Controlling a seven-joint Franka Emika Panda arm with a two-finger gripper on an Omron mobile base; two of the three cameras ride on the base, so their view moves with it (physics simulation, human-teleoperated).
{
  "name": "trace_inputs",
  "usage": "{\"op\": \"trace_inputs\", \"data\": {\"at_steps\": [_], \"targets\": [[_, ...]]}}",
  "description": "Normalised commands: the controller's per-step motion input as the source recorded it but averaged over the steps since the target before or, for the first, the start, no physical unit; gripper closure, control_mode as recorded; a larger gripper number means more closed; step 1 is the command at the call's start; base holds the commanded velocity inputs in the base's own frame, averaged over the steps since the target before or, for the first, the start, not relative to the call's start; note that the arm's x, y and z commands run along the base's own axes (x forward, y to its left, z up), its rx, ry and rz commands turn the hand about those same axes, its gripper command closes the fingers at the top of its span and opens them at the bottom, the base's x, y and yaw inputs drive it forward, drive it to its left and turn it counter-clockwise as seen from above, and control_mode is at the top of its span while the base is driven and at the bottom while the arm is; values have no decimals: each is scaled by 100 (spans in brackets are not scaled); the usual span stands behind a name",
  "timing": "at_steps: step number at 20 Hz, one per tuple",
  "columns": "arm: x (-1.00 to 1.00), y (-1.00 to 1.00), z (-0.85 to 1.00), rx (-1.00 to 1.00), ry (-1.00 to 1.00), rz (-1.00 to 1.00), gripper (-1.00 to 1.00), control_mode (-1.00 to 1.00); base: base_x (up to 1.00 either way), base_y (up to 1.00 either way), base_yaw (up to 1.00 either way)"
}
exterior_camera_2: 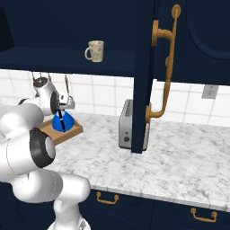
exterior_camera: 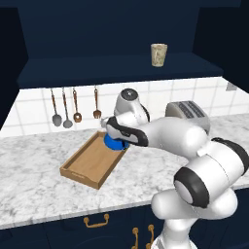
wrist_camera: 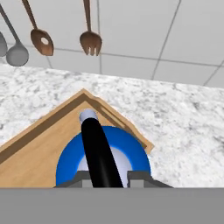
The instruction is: Pick the kettle from the counter and place it on the tray. Then pick the mug from the cabinet and place it on the tray. Then close the cabinet doors.
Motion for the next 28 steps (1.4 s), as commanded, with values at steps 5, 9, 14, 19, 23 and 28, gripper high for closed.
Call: {"op": "trace_inputs", "data": {"at_steps": [5, 9, 14, 19, 23, 28], "targets": [[33, 15, -38, 0, 0, 3, 100, -100, 0, 0, 0], [35, 23, -43, 0, 0, 3, 100, -100, 0, 0, 0], [42, 31, -35, 0, 0, 2, 100, -100, 0, 0, 0], [31, 32, -41, -1, 0, 2, 100, -100, 0, 0, 0], [23, 15, -47, 0, 0, 1, 100, -100, 0, 0, 0], [-13, 0, -49, 0, 0, 0, -100, -100, 0, 0, 0]]}}
